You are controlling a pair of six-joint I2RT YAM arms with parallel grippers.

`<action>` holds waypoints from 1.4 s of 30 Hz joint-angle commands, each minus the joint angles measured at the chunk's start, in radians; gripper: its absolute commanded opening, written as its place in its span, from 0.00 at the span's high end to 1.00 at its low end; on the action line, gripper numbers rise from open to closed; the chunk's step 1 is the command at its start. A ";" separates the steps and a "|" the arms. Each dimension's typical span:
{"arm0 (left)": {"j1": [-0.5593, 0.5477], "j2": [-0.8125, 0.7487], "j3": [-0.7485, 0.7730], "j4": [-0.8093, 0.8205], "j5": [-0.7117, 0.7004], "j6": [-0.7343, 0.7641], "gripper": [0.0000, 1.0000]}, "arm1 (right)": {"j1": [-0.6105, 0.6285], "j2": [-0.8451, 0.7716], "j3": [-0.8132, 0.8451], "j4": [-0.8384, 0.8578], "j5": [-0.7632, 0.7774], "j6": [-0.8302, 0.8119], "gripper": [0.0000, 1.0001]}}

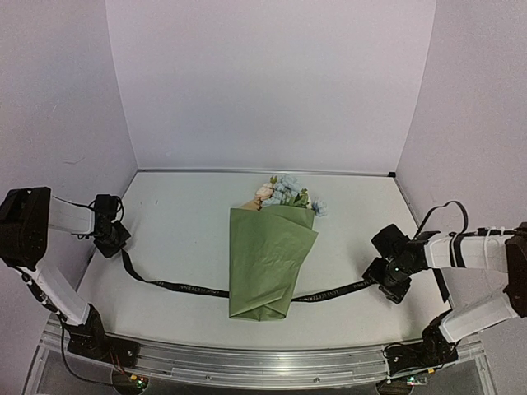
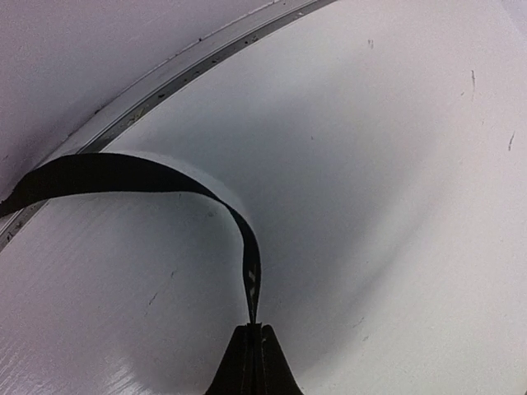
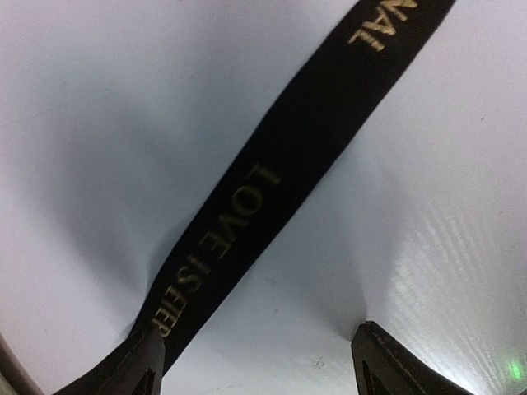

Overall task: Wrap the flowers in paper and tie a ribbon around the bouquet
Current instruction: Pick up the left side of the ribbon at the center of the board, then pick up the right side of the ribbon from the center of the board.

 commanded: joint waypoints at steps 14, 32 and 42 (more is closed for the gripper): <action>0.005 -0.120 -0.016 0.024 -0.021 -0.038 1.00 | -0.021 0.084 0.020 -0.026 -0.011 0.296 0.38; 0.006 -0.121 -0.011 0.041 -0.048 -0.056 1.00 | 0.007 0.246 0.059 0.089 0.006 0.323 0.64; 0.007 -0.078 0.083 0.048 -0.039 -0.053 1.00 | -0.053 0.259 0.092 0.115 -0.026 0.241 1.00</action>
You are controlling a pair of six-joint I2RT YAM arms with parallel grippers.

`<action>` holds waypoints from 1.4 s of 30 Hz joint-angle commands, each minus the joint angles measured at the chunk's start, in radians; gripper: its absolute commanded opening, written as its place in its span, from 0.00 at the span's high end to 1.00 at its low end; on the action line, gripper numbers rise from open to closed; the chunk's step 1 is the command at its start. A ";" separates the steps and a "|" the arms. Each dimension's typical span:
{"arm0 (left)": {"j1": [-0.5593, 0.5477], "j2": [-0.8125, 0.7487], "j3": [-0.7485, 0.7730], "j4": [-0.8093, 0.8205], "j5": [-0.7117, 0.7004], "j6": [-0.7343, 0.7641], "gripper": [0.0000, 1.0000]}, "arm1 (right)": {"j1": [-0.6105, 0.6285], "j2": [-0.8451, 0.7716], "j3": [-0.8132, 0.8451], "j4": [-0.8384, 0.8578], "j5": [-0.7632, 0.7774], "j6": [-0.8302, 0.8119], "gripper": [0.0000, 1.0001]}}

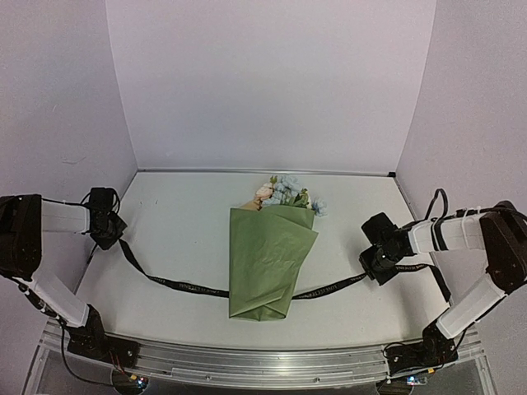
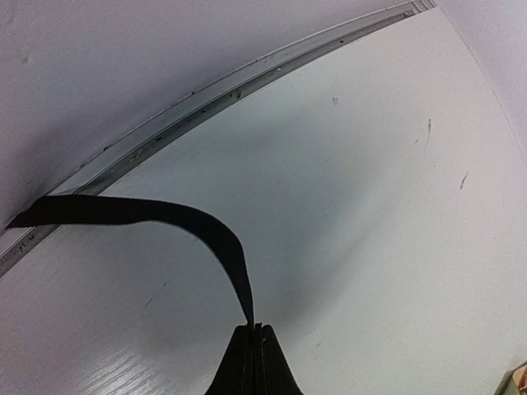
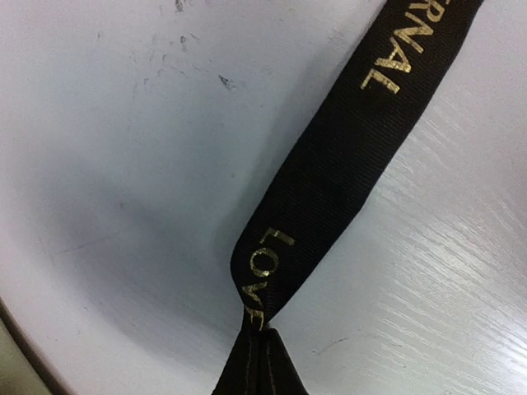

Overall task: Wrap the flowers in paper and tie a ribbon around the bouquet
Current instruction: Pick up the right side of the ribbon from the center of the board, then place the left side of the ribbon at the center of the board.

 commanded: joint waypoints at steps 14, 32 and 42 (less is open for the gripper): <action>0.017 0.100 0.252 0.023 -0.011 0.020 1.00 | -0.142 0.053 0.065 0.003 -0.103 -0.134 1.00; 0.045 0.188 0.304 0.052 0.023 0.036 1.00 | -0.163 0.138 0.345 -0.058 -0.145 -0.282 1.00; 0.059 0.175 0.331 0.119 0.072 0.062 1.00 | -0.150 0.097 0.325 -0.090 -0.154 -0.332 1.00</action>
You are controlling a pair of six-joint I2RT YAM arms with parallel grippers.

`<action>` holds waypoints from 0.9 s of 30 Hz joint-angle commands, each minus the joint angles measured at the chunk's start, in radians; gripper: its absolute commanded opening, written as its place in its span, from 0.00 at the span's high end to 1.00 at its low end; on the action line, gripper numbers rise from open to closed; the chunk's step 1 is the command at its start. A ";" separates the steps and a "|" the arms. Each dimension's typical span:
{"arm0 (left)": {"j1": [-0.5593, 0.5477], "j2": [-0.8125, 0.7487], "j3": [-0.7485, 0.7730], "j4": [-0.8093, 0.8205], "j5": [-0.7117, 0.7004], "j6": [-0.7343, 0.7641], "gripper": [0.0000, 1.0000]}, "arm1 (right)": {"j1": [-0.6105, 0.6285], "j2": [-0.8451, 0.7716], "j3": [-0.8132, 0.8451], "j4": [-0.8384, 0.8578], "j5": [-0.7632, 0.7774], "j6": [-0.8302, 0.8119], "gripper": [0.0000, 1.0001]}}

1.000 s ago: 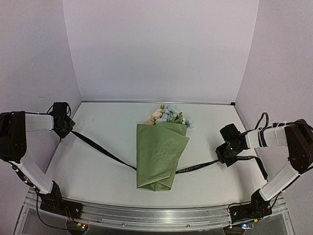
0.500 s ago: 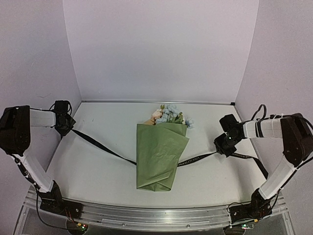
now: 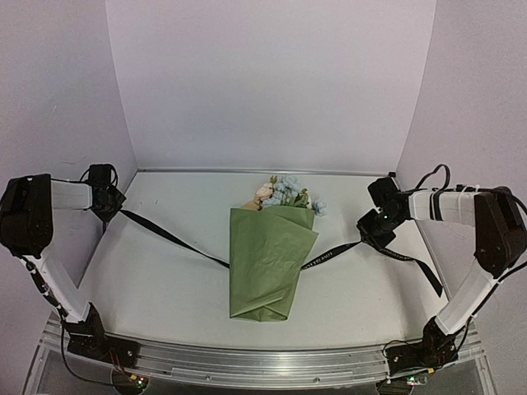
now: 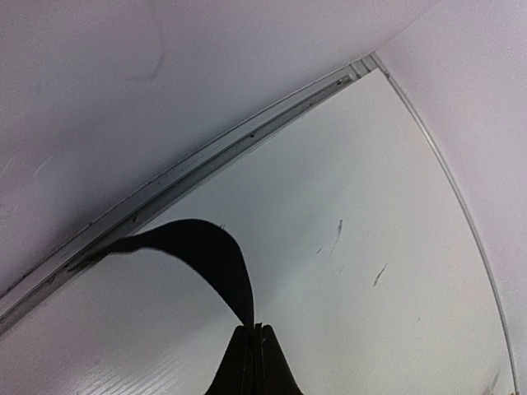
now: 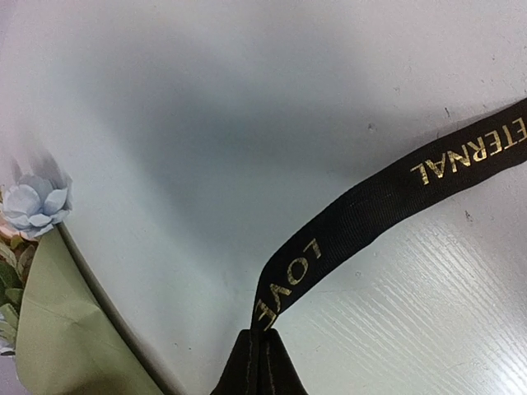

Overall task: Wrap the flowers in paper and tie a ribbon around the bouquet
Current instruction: Place the left side of the ribbon at the center of the board.

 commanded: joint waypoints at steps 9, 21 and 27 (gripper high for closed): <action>0.007 -0.079 0.000 0.110 0.080 0.027 1.00 | 0.008 -0.048 0.024 -0.102 0.066 -0.114 1.00; 0.005 -0.094 -0.099 0.183 0.164 0.012 1.00 | -0.015 -0.068 0.043 -0.159 0.104 -0.173 1.00; 0.005 -0.095 -0.107 0.203 0.213 -0.002 1.00 | -0.038 -0.085 0.104 -0.219 0.120 -0.222 1.00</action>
